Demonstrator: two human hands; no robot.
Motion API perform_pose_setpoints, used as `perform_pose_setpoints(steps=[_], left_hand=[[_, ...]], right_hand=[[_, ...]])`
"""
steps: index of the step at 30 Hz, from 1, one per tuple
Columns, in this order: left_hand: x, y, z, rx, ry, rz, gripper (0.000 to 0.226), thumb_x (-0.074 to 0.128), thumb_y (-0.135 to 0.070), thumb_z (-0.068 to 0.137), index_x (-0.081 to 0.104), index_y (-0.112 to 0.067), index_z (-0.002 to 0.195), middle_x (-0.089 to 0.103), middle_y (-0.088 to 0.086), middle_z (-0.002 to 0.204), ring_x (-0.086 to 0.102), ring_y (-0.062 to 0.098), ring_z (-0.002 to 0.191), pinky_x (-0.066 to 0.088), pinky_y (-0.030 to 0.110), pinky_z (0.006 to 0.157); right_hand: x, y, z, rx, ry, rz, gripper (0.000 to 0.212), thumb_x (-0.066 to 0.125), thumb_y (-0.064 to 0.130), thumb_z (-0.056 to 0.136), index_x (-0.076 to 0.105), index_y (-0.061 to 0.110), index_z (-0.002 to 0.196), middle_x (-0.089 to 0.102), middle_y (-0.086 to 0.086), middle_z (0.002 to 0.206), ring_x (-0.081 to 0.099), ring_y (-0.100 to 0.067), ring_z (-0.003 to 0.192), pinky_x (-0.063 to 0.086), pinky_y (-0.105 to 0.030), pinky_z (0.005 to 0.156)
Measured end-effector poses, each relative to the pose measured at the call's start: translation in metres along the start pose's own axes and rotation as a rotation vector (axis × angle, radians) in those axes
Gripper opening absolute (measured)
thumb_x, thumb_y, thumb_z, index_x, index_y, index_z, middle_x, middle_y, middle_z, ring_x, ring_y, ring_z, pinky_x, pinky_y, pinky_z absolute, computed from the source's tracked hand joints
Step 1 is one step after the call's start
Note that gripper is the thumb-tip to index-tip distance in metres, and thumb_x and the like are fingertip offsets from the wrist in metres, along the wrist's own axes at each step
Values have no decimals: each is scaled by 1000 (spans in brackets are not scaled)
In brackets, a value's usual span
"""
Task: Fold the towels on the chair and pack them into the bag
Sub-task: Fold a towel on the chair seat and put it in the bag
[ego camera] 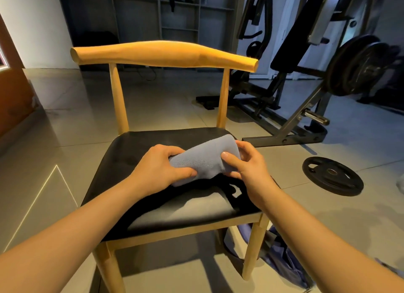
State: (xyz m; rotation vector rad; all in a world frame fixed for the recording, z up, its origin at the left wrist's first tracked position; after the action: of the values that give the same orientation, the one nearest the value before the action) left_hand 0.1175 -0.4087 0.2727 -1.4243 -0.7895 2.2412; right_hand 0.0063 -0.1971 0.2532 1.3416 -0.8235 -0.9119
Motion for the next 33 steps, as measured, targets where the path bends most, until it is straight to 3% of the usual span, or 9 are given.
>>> perform_pose_setpoints(steps=[3,7,12,16,21,24,26,30,33], left_hand=[[5,-33,-8,63,-195,218,34,78,-46,77,76,-35,109,75,-13,92,64,12,83,47,32,71],[28,-74,-20,216,-327,484,31,72,-38,80,74,-29,110,73,-5,91,66,22,84,49,32,65],[61,-121,-40,460,-351,588,38,91,-33,64,74,-16,93,65,2,72,61,25,63,45,33,46],[89,-152,-63,571,-370,544,42,91,-34,66,75,-14,99,67,3,75,62,26,65,48,34,47],[73,-180,-68,286,-160,168,56,71,-65,83,70,-24,122,70,-6,101,65,14,90,55,36,74],[69,-179,-61,-129,208,-391,67,82,-52,78,61,-18,131,70,-7,112,68,10,96,57,30,81],[75,-176,-63,-269,421,-684,49,82,-39,83,71,-12,122,78,0,103,75,14,90,60,27,74],[94,-171,-63,-330,466,-873,30,78,-26,89,77,-6,110,80,9,96,77,16,83,58,21,62],[129,-170,-55,-298,442,-850,27,77,-26,90,78,-3,104,79,13,91,75,20,79,58,24,63]], right_hand=[[-4,3,-22,230,-220,88,29,77,30,90,61,14,110,72,-13,105,76,-26,88,65,-44,75],[-14,13,-51,364,-213,183,24,70,29,96,67,5,98,76,-16,87,77,-27,74,65,-44,70],[-36,34,-76,317,-102,306,44,72,43,91,66,5,111,75,-18,105,75,-26,82,64,-41,73],[-65,38,-90,314,-255,432,39,77,34,89,59,6,109,70,-17,102,73,-33,95,62,-47,82],[-86,53,-98,185,-292,405,34,76,18,90,62,2,116,72,-18,105,72,-35,100,59,-52,90],[-86,63,-100,84,-237,366,25,74,14,91,65,6,112,74,-17,108,72,-34,102,60,-51,90],[-87,68,-100,41,-220,304,28,73,13,91,65,6,116,74,-17,111,73,-32,101,63,-42,79],[-99,64,-100,71,-265,177,43,76,16,89,61,8,128,73,-12,117,71,-31,107,61,-44,88],[-115,45,-100,156,-368,205,49,78,20,86,57,10,130,71,-10,116,69,-29,107,57,-51,96]])
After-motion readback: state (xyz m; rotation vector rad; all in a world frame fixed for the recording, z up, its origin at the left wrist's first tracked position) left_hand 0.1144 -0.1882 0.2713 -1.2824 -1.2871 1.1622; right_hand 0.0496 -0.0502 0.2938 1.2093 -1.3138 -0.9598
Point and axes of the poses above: each hand's wrist, its own z-axis towards the middle knuckle, its own x-axis out of the palm, y = z × x, the point moved 3 cm from there along z, towards the middle knuckle
